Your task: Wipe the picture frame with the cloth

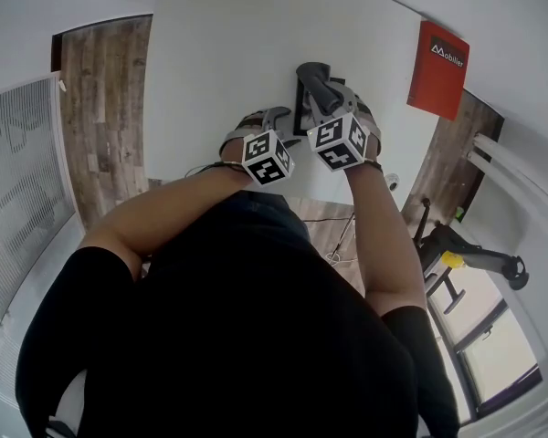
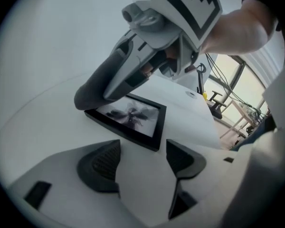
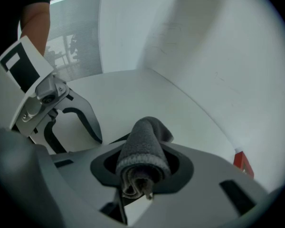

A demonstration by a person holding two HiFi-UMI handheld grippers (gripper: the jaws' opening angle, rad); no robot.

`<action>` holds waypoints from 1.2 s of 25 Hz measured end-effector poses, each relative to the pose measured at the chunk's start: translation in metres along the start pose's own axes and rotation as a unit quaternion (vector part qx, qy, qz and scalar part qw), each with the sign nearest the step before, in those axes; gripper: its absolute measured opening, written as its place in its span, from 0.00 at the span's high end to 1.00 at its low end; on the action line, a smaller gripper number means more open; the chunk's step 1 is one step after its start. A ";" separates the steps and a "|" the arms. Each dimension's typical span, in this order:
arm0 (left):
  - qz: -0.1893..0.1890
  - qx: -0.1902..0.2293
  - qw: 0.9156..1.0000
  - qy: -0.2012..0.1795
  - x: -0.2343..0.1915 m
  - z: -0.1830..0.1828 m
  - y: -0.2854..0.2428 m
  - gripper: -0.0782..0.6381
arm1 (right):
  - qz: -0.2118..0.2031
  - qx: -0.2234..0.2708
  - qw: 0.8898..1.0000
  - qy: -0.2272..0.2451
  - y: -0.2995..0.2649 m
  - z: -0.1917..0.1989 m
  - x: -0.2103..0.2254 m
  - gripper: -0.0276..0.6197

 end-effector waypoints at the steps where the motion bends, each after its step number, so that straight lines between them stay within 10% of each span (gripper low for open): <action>1: -0.008 -0.001 1.000 -0.003 -0.001 0.000 0.000 0.46 | -0.006 -0.003 1.000 0.009 -0.001 0.001 -0.004 0.78; 20: -0.052 0.016 0.998 0.013 -0.005 0.001 0.000 0.49 | -0.099 -0.076 0.992 -0.027 0.042 0.049 -0.073 0.79; 30: -0.069 0.034 0.996 0.036 -0.014 -0.001 0.004 0.60 | -0.082 -0.065 0.993 -0.058 0.058 0.046 -0.054 0.78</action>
Point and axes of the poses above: the fingertips, and each gripper's own axes: y backward along the fingers, x to its right, z out of its underside, the point moved 1 cm from there along y, backward along the fingers, and after that the axes turned 15 degrees about z, right-handed, at the moved point
